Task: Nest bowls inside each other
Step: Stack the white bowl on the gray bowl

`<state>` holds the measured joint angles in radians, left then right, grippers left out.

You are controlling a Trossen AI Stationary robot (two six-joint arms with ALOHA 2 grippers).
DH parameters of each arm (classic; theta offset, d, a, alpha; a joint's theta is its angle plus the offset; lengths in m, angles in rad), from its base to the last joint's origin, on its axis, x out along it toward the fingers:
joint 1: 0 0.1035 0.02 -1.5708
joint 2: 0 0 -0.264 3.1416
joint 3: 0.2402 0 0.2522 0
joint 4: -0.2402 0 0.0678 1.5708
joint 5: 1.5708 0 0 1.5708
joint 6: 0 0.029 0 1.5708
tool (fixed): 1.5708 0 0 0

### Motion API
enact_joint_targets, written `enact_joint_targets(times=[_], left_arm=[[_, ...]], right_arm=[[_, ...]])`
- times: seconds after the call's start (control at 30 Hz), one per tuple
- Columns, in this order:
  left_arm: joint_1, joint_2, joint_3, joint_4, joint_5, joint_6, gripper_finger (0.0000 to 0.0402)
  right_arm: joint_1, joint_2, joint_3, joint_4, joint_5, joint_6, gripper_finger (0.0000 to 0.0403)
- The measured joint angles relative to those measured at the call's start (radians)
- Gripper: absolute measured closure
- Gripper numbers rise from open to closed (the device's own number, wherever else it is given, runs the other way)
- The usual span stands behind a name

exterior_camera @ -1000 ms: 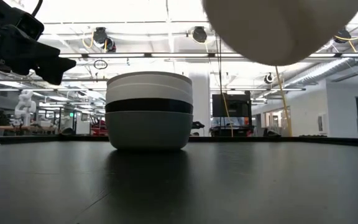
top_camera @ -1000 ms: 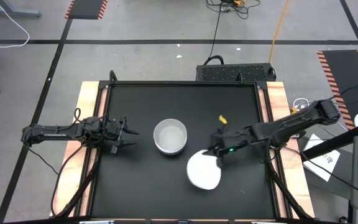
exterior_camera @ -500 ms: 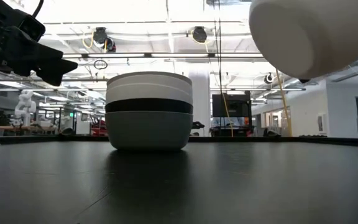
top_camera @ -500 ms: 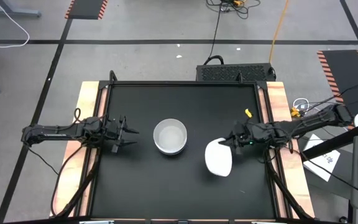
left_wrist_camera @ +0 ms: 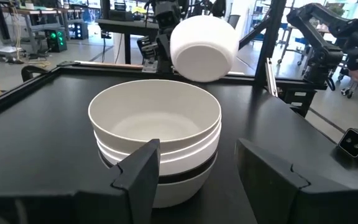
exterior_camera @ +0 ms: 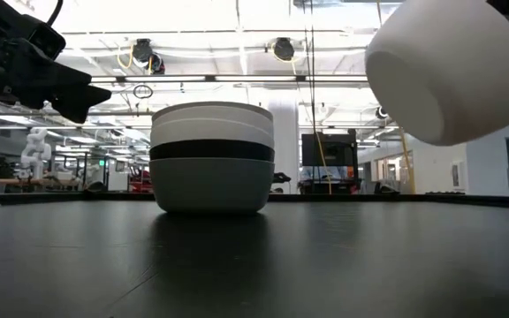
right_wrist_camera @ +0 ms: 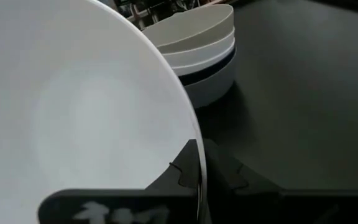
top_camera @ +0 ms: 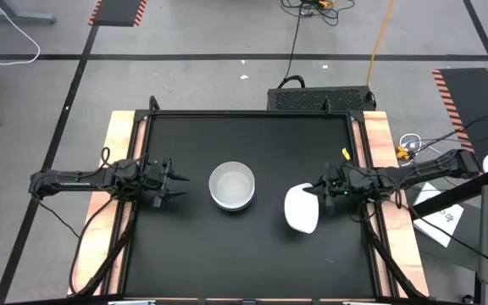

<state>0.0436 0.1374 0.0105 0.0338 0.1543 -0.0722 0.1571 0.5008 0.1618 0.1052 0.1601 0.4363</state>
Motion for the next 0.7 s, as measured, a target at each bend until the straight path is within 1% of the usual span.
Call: enact_joint_targets(times=[0.1, 0.27, 0.37, 0.47, 0.6, 0.7], left_arm=[[0.0, 0.0, 0.0, 0.0, 0.0, 0.001, 0.019], [0.0, 0.0, 0.0, 0.0, -0.001, 0.007, 0.019], [0.0, 0.0, 0.0, -0.001, -0.007, 0.008, 0.019], [0.0, 0.0, 0.0, -0.001, -0.008, 0.008, 0.019], [0.0, 0.0, 0.0, -0.001, -0.008, 0.012, 0.019], [0.0, 0.0, 0.0, -0.002, -0.012, 0.017, 0.019]], right_arm=[[-0.007, -0.005, -0.006, 0.007, 0.0, -0.018, 0.0403], [-0.026, -0.005, -0.021, 0.047, 0.0, -0.1, 0.0403], [-0.049, -0.005, -0.021, 0.113, -0.015, -0.141, 0.0403], [-0.086, -0.001, -0.021, 0.201, -0.104, -0.184, 0.0403], [-0.145, 0.027, -0.019, 0.325, -0.201, -0.198, 0.0403], [-0.196, 0.066, 0.01, 0.338, -0.277, -0.205, 0.0403]])
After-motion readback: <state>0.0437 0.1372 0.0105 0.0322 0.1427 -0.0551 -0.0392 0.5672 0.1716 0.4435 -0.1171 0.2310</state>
